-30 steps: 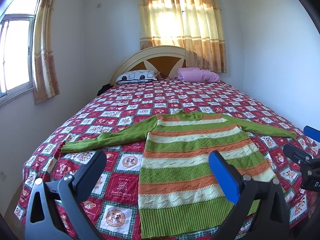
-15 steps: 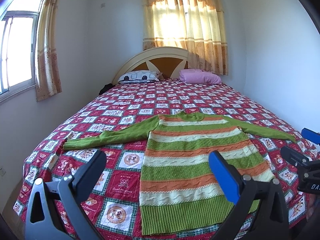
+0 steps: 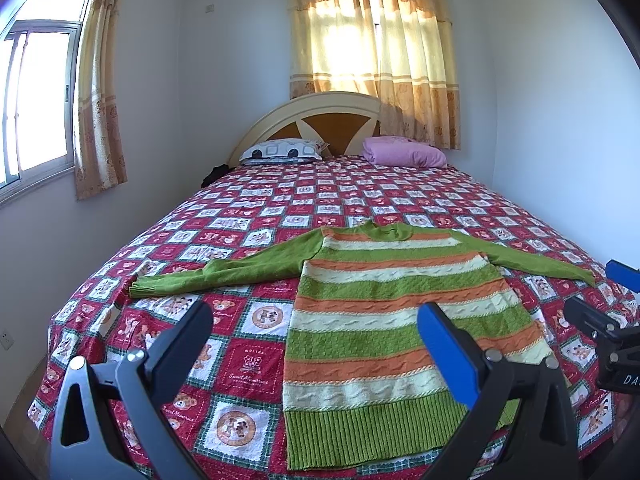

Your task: Fold small clothes

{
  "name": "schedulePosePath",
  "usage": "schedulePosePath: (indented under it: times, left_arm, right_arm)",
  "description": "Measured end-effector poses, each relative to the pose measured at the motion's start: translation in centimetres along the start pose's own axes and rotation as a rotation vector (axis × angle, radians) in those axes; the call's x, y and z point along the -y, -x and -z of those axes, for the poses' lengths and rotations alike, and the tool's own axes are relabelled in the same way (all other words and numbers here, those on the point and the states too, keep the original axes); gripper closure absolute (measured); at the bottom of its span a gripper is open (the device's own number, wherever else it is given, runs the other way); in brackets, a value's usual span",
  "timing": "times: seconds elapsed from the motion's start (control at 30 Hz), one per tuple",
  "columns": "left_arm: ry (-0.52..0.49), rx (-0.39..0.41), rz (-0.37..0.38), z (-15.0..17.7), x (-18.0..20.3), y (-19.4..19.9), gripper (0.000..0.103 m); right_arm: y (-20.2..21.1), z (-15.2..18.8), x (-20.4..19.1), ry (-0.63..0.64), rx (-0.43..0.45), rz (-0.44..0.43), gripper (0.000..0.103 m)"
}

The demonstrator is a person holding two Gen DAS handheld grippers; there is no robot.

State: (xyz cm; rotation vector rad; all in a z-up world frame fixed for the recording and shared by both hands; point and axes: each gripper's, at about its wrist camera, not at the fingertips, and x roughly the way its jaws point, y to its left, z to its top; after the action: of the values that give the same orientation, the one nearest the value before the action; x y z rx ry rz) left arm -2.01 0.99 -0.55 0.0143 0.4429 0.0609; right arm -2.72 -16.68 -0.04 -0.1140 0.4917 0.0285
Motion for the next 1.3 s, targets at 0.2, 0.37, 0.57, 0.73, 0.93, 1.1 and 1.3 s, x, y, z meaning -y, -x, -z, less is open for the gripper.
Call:
schedulePosePath:
  times: [0.2,0.37,0.57,0.73,0.93,1.1,1.3]
  left_arm:
    - [-0.005,-0.003,-0.002,0.09,0.11,-0.11,0.000]
    - [-0.010,-0.010,-0.004,0.25,0.09,-0.28,0.000]
    - [-0.009,-0.011,-0.004,0.31,0.06,-0.32,0.000]
    - [-0.010,-0.012,-0.004,0.37,0.07,-0.34,0.000]
    - [-0.010,-0.012,-0.004,0.34,0.10,-0.34,0.000]
    - [-0.010,-0.012,-0.003,0.31,0.12,-0.35,0.000]
    - [-0.010,-0.014,-0.005,0.41,0.08,-0.38,0.000]
  right_arm:
    - [-0.05,0.05,-0.12,0.001,-0.002,0.000,0.001]
    - [-0.13,0.09,-0.15,0.001,-0.003,-0.001,0.001]
    - [-0.14,0.09,-0.15,0.002,-0.004,-0.002,0.001]
    - [-0.24,0.17,-0.17,0.003,-0.007,-0.003,0.001]
    - [-0.27,0.23,-0.25,0.003,-0.007,-0.002,0.001]
    - [-0.26,0.22,-0.26,0.003,-0.007,-0.003,0.001]
    - [-0.31,0.25,-0.31,0.004,-0.009,-0.004,0.001]
